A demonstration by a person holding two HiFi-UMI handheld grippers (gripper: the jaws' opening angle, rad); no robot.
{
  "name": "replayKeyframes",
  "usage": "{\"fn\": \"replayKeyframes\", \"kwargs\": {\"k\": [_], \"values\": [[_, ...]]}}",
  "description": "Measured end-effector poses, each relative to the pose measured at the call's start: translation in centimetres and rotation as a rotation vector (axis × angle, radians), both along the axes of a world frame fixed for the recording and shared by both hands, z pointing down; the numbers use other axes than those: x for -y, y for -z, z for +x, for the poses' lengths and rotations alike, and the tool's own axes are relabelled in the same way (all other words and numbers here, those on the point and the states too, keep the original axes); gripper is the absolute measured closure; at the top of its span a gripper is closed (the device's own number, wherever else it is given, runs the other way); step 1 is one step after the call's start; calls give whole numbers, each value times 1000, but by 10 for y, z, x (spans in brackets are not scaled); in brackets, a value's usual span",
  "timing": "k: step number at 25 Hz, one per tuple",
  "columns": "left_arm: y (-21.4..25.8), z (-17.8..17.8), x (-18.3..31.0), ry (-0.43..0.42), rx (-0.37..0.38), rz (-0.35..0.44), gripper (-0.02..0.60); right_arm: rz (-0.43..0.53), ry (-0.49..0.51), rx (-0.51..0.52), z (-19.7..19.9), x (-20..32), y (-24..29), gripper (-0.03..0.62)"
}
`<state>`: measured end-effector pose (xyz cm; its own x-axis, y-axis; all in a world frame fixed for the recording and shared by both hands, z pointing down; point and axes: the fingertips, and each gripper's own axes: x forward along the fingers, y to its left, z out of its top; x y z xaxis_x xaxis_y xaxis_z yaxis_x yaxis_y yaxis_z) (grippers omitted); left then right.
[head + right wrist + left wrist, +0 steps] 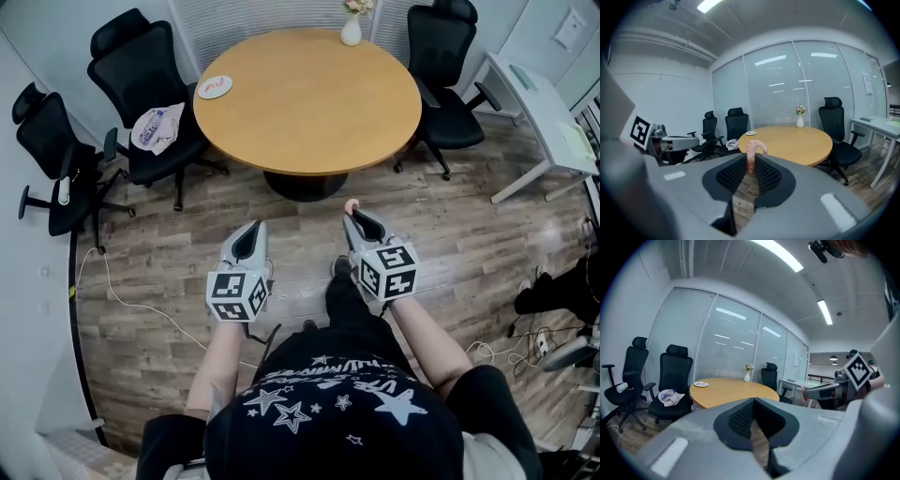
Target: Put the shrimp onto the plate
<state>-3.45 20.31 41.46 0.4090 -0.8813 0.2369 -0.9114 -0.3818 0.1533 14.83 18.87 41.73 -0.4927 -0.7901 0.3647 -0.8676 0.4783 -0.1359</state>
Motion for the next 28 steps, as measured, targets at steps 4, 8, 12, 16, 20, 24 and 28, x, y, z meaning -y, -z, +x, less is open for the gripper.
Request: {"fn": "replayKeyframes", "kwargs": {"k": [4, 8, 12, 16, 20, 24, 28], "values": [[-4, -14, 20, 42, -2, -7, 580, -13, 41, -18, -8, 20, -14, 536], [-11, -12, 50, 62, 0, -24, 580, -48, 53, 8, -12, 57, -26, 536], [-20, 2, 89, 56, 19, -46, 580, -48, 78, 18, -8, 105, -29, 536], [-26, 8, 132, 88, 12, -73, 580, -72, 84, 32, 5, 159, -38, 536], [-29, 21, 179, 117, 18, -92, 580, -96, 85, 55, 21, 221, -43, 536], [-28, 27, 221, 165, 26, -92, 580, -110, 102, 76, 32, 274, -46, 536], [-25, 21, 254, 237, 43, -91, 580, -113, 139, 94, 34, 319, -46, 536]]}}
